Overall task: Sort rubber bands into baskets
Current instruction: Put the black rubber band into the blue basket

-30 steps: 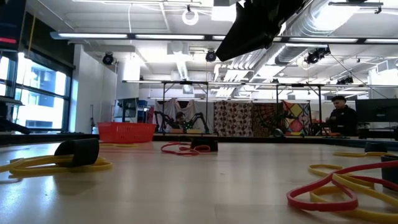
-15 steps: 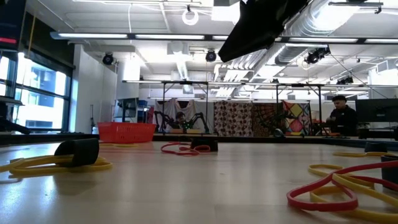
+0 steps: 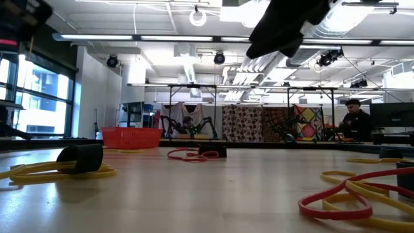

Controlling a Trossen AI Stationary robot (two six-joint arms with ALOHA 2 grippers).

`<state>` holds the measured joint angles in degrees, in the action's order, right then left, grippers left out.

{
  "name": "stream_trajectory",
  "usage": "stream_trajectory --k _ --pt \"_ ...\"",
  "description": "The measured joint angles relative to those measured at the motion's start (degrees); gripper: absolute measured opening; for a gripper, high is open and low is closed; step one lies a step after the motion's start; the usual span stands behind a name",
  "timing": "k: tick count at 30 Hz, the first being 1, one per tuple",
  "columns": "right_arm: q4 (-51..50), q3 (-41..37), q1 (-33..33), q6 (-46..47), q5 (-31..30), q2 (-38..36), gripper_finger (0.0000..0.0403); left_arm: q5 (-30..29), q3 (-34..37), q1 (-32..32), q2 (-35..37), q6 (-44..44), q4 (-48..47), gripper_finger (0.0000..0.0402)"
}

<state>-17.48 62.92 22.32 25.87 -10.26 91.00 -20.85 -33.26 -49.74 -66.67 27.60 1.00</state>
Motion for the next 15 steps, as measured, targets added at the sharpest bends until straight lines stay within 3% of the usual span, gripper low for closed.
stream_trajectory --k 7,15 --pt "-1.05 0.0 3.78 6.75 3.47 0.0 0.0118 13.16 7.18 8.65 -0.02 -12.88 19.61 0.0001" --pt "-2.98 0.0 9.75 19.19 4.69 0.0 0.0117 14.41 11.2 15.62 -0.02 -18.91 26.98 0.0"
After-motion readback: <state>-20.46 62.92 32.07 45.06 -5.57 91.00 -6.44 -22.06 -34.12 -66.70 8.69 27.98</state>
